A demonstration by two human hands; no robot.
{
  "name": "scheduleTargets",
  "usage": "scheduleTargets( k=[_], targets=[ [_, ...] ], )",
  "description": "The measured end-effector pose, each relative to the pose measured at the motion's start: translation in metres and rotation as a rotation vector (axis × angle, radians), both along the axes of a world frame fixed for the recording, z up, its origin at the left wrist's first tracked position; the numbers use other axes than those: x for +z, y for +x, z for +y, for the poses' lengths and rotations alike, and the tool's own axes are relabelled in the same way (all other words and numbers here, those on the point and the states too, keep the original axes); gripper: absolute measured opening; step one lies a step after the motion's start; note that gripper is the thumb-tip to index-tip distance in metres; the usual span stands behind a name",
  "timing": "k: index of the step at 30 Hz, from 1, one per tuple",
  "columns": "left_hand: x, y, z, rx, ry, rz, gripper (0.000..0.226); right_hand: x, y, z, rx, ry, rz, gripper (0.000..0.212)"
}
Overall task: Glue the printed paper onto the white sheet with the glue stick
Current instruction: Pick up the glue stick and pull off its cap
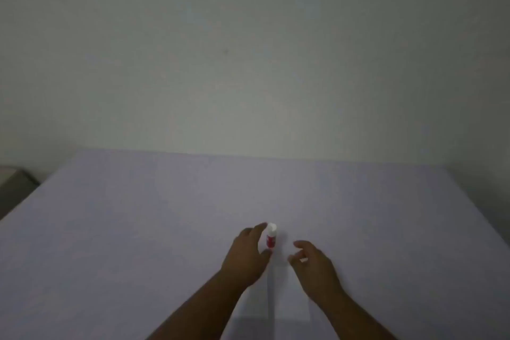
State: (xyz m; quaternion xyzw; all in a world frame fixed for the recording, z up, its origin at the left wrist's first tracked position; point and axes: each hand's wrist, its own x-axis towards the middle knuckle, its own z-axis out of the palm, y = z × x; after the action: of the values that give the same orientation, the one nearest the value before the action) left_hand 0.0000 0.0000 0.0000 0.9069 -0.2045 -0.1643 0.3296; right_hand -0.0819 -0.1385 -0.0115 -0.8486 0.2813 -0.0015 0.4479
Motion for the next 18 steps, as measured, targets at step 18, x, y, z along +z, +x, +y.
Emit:
scheduleTargets(
  k=[18],
  targets=[
    [-0.018, 0.043, -0.023, 0.184, -0.285, 0.205, 0.014, -0.025, 0.044, -0.013, 0.021, 0.217, 0.039, 0.046]
  ],
)
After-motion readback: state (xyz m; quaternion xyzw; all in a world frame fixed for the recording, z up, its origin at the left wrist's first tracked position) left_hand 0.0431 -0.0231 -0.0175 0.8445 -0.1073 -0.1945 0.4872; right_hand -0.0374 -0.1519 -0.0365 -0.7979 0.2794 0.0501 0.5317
